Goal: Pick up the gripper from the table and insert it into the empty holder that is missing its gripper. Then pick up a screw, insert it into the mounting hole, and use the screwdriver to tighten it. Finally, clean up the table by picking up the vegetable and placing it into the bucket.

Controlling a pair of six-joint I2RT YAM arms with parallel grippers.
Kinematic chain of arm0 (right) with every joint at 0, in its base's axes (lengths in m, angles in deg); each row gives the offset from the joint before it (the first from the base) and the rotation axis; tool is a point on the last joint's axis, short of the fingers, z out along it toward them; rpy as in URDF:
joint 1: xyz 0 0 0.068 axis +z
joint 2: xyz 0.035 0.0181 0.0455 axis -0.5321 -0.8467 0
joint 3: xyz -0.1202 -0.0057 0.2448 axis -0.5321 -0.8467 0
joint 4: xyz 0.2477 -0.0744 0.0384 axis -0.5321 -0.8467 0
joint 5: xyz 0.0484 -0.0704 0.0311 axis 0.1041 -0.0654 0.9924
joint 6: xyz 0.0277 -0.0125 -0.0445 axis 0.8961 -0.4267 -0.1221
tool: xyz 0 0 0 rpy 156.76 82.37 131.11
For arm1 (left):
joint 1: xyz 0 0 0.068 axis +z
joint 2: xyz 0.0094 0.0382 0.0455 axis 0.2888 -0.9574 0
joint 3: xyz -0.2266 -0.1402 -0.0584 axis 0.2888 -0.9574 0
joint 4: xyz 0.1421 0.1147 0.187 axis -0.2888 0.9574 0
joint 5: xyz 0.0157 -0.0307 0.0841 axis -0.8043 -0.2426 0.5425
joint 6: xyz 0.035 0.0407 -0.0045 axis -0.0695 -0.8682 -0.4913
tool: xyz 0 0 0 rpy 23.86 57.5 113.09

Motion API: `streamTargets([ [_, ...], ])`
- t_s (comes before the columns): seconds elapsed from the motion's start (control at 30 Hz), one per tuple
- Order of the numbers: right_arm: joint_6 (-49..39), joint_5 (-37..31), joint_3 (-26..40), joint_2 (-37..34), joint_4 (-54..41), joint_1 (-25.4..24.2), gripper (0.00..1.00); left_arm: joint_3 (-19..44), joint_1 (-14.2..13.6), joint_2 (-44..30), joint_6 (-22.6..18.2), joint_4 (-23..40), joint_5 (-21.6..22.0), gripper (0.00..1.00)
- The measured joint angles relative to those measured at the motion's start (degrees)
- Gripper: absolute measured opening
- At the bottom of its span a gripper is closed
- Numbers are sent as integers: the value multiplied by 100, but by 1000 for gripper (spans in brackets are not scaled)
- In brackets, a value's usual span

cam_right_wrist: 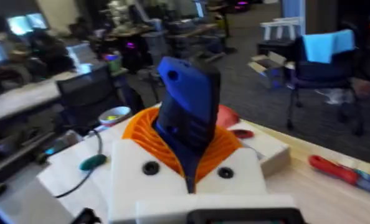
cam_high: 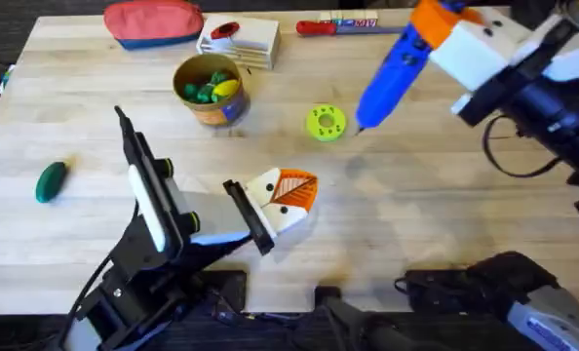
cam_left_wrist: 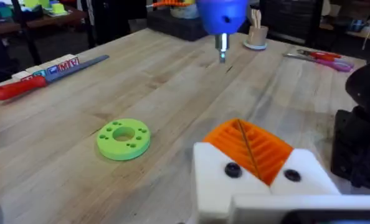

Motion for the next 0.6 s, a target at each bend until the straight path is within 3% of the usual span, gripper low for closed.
streamTargets([
  [0.27, 106, 14, -1, -149, 1282, 2076, 7, 0, 0, -1, 0, 1, 0, 5],
  [0.6, -117, -2, -1, -1052, 2155, 2609, 7, 0, 0, -1, 0, 1, 0, 5],
])
